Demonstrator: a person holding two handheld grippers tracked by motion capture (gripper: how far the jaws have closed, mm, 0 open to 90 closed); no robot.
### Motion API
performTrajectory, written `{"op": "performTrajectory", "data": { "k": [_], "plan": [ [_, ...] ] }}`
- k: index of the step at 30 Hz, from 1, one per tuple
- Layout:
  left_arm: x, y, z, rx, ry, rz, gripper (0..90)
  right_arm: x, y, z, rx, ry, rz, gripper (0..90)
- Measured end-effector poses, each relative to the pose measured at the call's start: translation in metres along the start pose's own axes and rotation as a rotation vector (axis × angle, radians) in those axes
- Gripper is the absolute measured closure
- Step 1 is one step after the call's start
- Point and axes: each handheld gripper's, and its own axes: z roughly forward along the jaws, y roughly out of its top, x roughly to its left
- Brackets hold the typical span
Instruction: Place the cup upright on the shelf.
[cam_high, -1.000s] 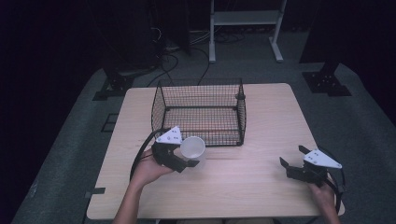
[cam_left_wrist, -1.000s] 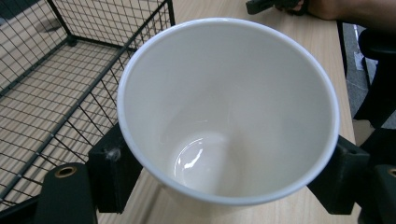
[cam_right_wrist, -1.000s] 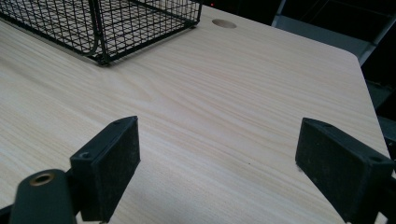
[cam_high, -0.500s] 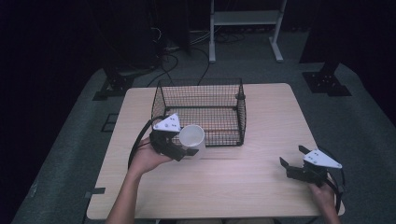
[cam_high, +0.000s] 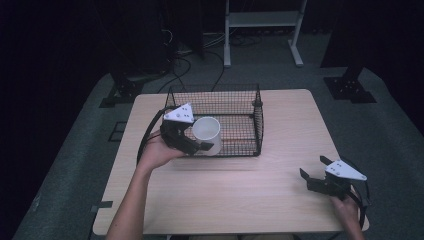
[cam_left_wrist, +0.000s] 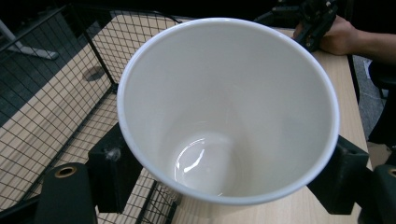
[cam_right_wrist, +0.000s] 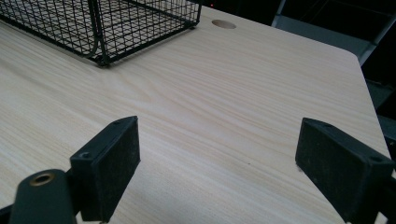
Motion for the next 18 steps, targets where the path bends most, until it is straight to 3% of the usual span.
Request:
{"op": "performTrajectory", "data": {
  "k": [18],
  "plan": [
    [0.036,0.019,0.006,0.043,0.018,-0.025,21.9,0.000,0.000,0.000,-0.004,0.000,0.002,13.1]
  ]
}}
